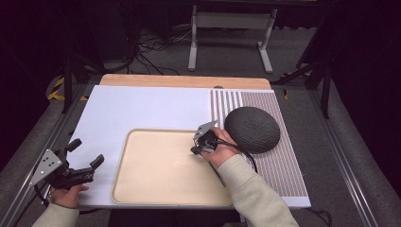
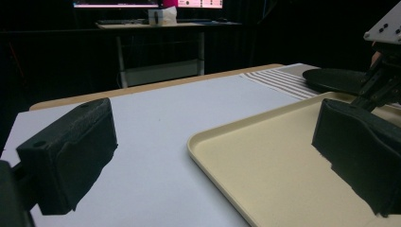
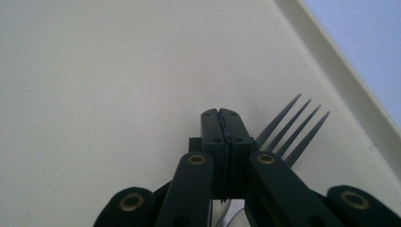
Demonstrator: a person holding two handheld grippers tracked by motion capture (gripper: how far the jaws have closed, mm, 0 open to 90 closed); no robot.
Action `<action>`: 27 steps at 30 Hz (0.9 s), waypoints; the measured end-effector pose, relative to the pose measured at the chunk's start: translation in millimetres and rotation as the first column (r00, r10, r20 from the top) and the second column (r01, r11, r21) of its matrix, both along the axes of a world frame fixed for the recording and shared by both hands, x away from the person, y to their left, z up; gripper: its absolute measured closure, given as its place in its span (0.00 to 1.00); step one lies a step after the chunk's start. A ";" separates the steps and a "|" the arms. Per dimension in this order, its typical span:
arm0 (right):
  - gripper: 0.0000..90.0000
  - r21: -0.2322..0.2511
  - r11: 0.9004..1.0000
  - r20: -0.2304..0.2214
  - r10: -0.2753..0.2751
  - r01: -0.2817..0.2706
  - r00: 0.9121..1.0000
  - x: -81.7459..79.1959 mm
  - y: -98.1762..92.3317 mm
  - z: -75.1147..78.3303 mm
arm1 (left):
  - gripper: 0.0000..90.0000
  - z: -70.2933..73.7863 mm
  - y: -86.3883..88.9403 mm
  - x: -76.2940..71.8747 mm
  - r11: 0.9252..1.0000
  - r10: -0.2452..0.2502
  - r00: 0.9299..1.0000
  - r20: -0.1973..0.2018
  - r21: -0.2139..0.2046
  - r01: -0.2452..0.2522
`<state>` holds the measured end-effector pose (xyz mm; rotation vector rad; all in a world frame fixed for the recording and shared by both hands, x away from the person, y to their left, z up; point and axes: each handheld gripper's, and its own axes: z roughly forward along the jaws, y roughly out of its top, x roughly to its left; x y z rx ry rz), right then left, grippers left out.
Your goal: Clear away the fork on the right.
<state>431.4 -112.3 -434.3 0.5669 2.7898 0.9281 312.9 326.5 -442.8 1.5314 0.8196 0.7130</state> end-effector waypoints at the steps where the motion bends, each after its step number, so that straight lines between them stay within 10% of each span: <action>1: 1.00 0.000 1.000 0.000 0.000 0.000 1.000 0.0 0.0 0.0 | 0.01 0.1 0.0 -0.1 1.000 0.000 1.000 0.001 0.000 0.000; 27: 1.00 -0.072 0.995 0.042 -0.060 0.063 0.997 8.6 -14.1 -1.4 | 0.01 -0.1 -0.5 0.0 1.000 -0.001 1.000 -0.001 -0.001 0.001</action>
